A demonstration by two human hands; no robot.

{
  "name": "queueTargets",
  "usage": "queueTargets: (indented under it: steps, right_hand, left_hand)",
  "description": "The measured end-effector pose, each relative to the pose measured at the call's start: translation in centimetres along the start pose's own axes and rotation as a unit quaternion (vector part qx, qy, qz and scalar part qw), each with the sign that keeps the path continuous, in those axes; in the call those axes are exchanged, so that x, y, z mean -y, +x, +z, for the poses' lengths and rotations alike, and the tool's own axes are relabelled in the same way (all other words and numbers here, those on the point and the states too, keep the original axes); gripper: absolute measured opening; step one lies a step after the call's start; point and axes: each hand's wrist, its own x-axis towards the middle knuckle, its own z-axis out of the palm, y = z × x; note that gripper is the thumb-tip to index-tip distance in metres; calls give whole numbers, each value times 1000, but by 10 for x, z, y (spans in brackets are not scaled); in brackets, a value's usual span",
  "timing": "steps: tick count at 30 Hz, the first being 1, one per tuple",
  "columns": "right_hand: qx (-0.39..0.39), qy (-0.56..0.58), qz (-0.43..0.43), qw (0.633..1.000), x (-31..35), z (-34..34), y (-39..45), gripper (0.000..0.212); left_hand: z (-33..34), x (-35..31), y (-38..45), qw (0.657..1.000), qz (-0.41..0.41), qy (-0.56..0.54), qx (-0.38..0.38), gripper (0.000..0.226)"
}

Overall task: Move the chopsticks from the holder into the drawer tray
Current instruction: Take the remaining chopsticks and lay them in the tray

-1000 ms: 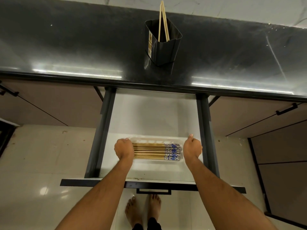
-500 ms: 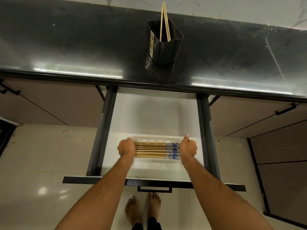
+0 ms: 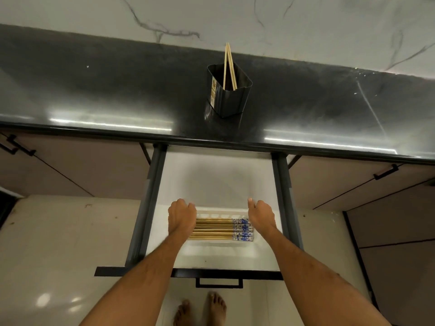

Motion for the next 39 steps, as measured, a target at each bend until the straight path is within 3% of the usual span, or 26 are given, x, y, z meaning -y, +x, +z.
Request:
queueTargets:
  steps: [6,13,23,29,39]
  right_hand:
    - [-39,-114,-115,986,42,-49,-4,38]
    - [-166,-222,-219,935,102,-126,-3,55]
    - [-279,-254,-304,875,190,-215,40,63]
    - [-279,-224,-345,868,238,-247,95,63]
    - [-250,-204,-359,876,278,-250,173,62]
  left_hand:
    - [-43,-56,-1,952,243,153,-108,24]
    - [-102,-150,4,895,358,183,-191,37]
    - [-152,-279,29,836,437,210,-257,43]
    - [-157,-334,65,830,433,230,-267,51]
    - [-145,-360,135,847,385,271,-246,59]
